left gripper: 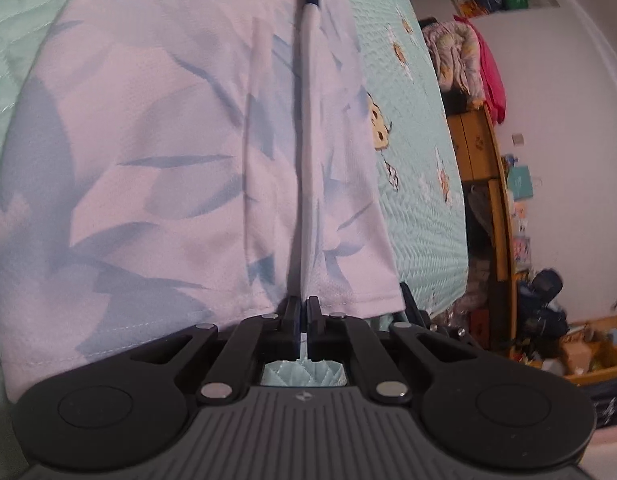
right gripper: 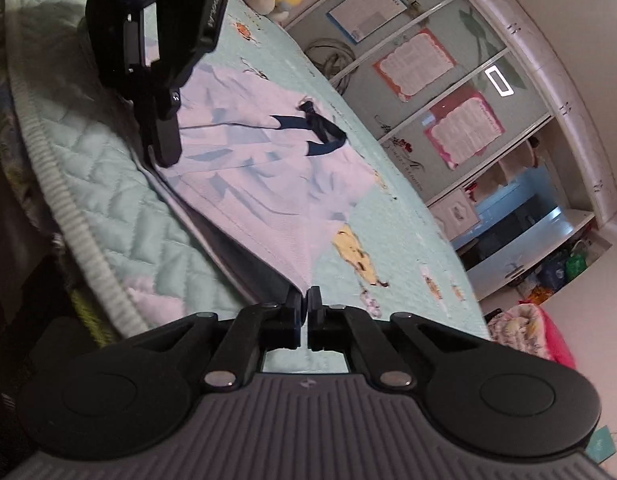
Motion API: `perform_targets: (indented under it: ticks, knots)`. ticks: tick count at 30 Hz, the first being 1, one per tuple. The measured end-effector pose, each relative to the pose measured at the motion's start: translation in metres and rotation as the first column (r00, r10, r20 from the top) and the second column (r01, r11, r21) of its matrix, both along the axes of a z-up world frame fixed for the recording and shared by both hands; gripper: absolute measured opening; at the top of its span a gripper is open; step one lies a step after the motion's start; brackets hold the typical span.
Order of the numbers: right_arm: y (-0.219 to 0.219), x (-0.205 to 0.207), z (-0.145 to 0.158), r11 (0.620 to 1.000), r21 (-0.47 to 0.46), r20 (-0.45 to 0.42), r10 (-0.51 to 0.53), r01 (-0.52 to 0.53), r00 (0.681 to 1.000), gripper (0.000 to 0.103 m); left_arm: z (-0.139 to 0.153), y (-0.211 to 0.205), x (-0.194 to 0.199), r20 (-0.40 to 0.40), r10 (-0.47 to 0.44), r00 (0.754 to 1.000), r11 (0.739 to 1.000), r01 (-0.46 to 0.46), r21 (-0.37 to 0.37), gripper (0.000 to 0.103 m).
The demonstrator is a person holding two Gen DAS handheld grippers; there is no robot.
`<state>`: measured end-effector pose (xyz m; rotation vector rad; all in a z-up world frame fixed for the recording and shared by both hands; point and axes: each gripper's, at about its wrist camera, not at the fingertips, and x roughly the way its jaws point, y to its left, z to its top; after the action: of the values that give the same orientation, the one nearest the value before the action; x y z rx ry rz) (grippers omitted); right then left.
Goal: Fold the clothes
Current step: 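Pinch along the new fold with the left gripper while the right gripper smooths the shirt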
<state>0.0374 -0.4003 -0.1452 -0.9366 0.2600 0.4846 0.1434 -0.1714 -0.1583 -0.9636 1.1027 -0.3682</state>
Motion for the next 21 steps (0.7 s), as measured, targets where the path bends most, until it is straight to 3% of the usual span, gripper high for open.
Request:
perform_targets:
  ticks: [1, 4, 6, 9, 13, 15, 17, 19, 21]
  knots:
    - [0.001, -0.002, 0.0, 1.0, 0.007, 0.003, 0.005, -0.005, 1.0, 0.033, 0.0, 0.002, -0.001, -0.001, 0.005, 1.0, 1.0, -0.005, -0.001, 0.0]
    - [0.001, -0.011, 0.002, 1.0, -0.01, 0.047, 0.024, -0.024, 0.999, 0.063, 0.002, 0.005, -0.002, 0.001, 0.01, 1.0, 1.0, -0.01, -0.004, 0.0]
    - [-0.003, -0.014, 0.007, 0.999, -0.008, 0.03, 0.04, -0.039, 0.999, 0.066, 0.0, 0.007, -0.003, -0.005, 0.009, 1.0, 1.0, -0.009, -0.021, 0.001]
    - [-0.015, -0.011, 0.021, 0.998, 0.052, -0.067, 0.04, -0.037, 0.997, 0.066, 0.002, 0.008, -0.006, -0.003, 0.005, 1.0, 1.0, -0.005, -0.031, 0.001]
    - [-0.039, -0.001, 0.05, 0.97, 0.243, -0.25, 0.046, 0.017, 0.967, 0.066, 0.019, 0.011, -0.017, 0.045, -0.022, 0.999, 1.0, 0.022, -0.003, 0.003]
    - [-0.056, 0.015, 0.062, 0.907, 0.406, -0.382, 0.053, 0.116, 0.923, 0.066, 0.031, 0.012, -0.022, 0.084, -0.032, 0.996, 0.999, 0.03, 0.026, 0.003]
    - [-0.072, 0.031, 0.074, 0.811, 0.538, -0.502, 0.086, 0.232, 0.861, 0.065, 0.043, 0.011, -0.019, 0.134, -0.039, 0.99, 0.998, 0.034, 0.044, 0.003]
    - [-0.087, 0.058, 0.074, 0.67, 0.636, -0.618, 0.145, 0.384, 0.773, 0.055, 0.05, 0.003, -0.01, 0.175, -0.057, 0.983, 0.997, 0.048, 0.055, 0.003]
    - [-0.096, 0.086, 0.065, 0.508, 0.681, -0.7, 0.241, 0.527, 0.672, 0.051, 0.05, -0.011, 0.004, 0.203, -0.09, 0.975, 0.994, 0.075, 0.08, 0.004]
